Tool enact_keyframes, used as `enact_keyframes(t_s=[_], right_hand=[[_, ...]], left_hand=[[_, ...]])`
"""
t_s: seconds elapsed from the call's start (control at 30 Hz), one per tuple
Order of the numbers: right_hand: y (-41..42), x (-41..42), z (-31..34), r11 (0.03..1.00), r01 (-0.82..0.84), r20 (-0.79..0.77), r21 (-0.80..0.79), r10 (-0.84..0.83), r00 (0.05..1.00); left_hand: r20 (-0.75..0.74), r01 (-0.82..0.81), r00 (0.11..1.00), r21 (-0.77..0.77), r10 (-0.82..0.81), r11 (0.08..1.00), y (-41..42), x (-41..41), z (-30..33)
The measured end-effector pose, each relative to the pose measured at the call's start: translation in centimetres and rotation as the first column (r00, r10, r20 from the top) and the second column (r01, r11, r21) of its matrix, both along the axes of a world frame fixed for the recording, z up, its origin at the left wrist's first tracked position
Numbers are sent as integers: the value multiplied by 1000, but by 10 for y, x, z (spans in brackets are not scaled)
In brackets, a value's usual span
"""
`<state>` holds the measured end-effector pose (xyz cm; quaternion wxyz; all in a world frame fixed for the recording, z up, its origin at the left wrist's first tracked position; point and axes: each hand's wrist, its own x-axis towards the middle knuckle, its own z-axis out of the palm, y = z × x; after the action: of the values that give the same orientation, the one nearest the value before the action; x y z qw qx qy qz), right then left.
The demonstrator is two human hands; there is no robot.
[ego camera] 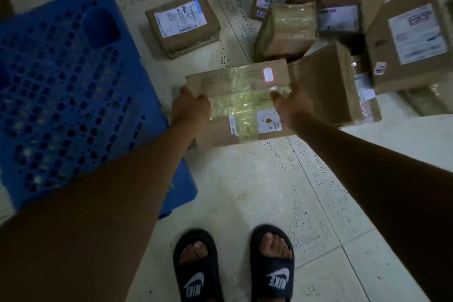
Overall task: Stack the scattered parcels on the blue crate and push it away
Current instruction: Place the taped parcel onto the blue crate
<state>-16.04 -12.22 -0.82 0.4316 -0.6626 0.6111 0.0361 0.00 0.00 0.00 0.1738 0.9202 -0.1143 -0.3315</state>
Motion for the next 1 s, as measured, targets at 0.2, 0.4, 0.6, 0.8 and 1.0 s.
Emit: enact_keyframes(t_s=[0.2,0.4,0.6,0.8,1.0], right_hand=[[-6,-5,-38,971,-23,-158,-240,-16,987],[0,-2,-27,980,199,-48,30,-197,979],[8,11,42,960,271,-3,-72,-272,962],[-7,38,161,967,220,27,-129,-218,975],[-2,87,295,980,157,120,-125,-142,983]], left_hand=[[106,0,994,82,-9,997,7,-6,-37],[-160,-279,947,28,280,960,2,-4,-45],[-136,-298,943,66,305,952,-5,2,27],[-73,-314,946,33,316,949,-18,42,160],[90,-307,948,-5,306,952,3,88,301]])
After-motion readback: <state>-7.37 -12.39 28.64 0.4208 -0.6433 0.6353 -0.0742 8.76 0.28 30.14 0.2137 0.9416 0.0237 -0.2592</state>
